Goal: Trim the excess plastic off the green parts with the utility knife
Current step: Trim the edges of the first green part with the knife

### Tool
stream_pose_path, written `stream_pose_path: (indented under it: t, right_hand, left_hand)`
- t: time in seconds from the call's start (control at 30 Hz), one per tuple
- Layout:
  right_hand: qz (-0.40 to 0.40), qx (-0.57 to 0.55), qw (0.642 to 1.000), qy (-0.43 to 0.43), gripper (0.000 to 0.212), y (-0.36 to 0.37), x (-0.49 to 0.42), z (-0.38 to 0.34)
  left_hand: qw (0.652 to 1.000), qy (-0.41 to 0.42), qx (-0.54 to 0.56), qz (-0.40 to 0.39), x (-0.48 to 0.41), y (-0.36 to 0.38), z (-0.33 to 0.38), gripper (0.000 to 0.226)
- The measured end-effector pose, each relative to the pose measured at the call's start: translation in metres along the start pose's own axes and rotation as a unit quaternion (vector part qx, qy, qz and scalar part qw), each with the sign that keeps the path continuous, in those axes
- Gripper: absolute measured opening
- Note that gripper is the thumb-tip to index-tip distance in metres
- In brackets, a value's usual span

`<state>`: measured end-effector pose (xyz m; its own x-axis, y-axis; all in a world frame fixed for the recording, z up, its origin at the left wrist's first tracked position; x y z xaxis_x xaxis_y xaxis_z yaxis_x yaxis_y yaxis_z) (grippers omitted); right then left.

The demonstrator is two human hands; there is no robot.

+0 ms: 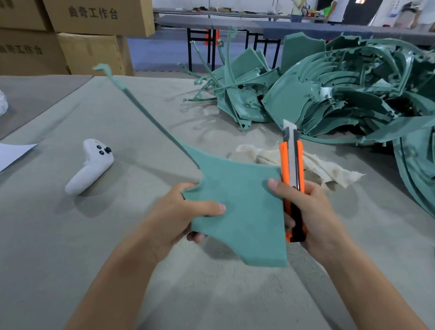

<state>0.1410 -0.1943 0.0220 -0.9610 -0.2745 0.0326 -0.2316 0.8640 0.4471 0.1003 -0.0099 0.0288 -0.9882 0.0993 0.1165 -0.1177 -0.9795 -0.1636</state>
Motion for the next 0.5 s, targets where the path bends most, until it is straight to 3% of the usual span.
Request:
stream_pose_path:
  t: [0.13,0.2,0.27,0.37,0.5]
  right_hand:
    - [0.058,-0.063,0.996,-0.031,0.028,-0.005,-0.001,-0.003]
    - [0.064,-0.129,0.988,-0.063,0.030,-0.005,0.000,-0.008]
    - [0.064,-0.177,0.980,-0.064,0.028,-0.003,0.001,-0.005]
    - [0.064,-0.199,0.977,-0.031,0.022,0.004,0.002,0.006]
    - [0.084,-0.177,0.981,-0.007,0.026,0.008,0.003,0.013]
  left_hand:
    - [0.992,0.060,0.110,0.030,-0.004,0.005,0.007,0.017]
    - [0.983,0.088,0.159,0.040,-0.006,0.009,0.010,0.030]
    - [0.984,0.095,0.144,0.049,-0.007,0.019,0.009,0.036]
    - [0.989,0.098,0.093,0.062,-0.003,0.043,0.007,0.027]
    - [0.976,0.099,0.140,0.135,-0.002,0.041,0.003,0.022]
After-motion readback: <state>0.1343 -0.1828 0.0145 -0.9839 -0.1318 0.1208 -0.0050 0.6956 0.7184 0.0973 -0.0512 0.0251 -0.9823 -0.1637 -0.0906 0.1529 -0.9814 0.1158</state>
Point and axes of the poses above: each hand's wrist, its own x-axis away from the middle knuckle, its own y-axis out of the palm, z = x × y, the point moved 7 cm from there along -x, towards the middle knuckle, and after that the axes turned 14 degrees about -x, right-handed, at the moved point
